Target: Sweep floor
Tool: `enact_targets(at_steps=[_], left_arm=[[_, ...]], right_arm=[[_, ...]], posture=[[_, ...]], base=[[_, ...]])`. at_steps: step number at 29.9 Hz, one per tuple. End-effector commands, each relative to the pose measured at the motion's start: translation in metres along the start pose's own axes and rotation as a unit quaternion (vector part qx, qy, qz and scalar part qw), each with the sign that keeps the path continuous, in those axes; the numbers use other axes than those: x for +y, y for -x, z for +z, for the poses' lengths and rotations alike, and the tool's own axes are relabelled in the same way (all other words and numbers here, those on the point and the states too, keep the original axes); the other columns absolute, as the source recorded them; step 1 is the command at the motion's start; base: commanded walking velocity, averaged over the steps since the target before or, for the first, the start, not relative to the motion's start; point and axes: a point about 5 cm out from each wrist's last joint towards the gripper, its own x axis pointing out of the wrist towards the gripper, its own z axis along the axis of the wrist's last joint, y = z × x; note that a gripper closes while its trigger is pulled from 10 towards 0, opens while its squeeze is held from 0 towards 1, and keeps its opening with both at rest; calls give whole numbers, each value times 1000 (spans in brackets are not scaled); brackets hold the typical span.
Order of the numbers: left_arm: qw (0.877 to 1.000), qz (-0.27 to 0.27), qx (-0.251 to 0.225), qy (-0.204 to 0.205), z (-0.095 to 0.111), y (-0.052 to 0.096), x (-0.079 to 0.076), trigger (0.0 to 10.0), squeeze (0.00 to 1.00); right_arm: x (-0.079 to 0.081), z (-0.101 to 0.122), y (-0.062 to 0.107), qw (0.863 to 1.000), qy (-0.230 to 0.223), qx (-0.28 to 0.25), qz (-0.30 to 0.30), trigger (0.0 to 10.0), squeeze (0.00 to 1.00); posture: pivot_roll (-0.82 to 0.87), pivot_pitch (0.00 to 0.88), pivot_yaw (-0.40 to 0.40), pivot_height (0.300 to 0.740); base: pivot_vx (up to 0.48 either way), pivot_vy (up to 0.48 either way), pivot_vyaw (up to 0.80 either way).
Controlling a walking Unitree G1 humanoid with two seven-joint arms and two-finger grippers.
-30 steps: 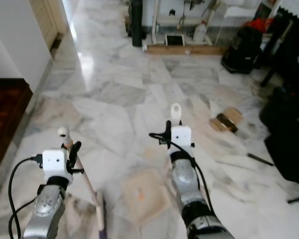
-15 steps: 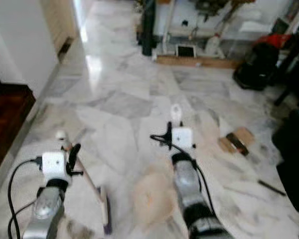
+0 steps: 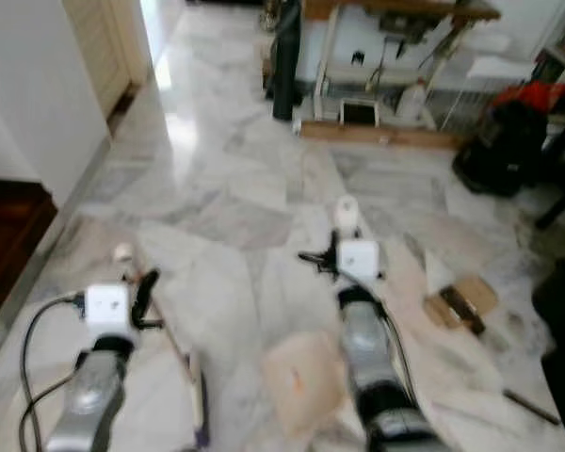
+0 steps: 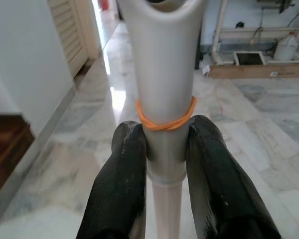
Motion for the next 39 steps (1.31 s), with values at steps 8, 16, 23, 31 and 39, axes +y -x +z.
enact_targets(at_steps=[8, 16, 23, 31, 39], left_arm=[[1000, -3, -6, -3, 2, -1, -3, 10000, 0], [1000, -3, -5, -3, 2, -1, -2, 10000, 0], [1000, -2, -5, -4, 3, -1, -2, 10000, 0], [1000, -3, -6, -4, 3, -2, -1, 10000, 0], [1000, -2, -6, -4, 3, -2, -1, 10000, 0]], right_arm=[[-12, 6, -3, 1000, 5, -16, -17, 10000, 0], [-12, 7, -3, 1000, 3, -18, -17, 10000, 0], [-12, 7, -4, 1000, 2, -17, -18, 10000, 0], [-12, 7, -4, 1000, 1, -15, -19, 10000, 0], [-12, 6, -4, 1000, -2, -14, -18, 10000, 0]], posture=[[101, 98, -38, 740], [100, 105, -37, 740], [99, 110, -35, 740], [101, 110, -34, 740], [101, 111, -35, 740]], base=[[388, 0, 0], [384, 0, 0], [385, 0, 0], [383, 0, 0], [386, 0, 0]])
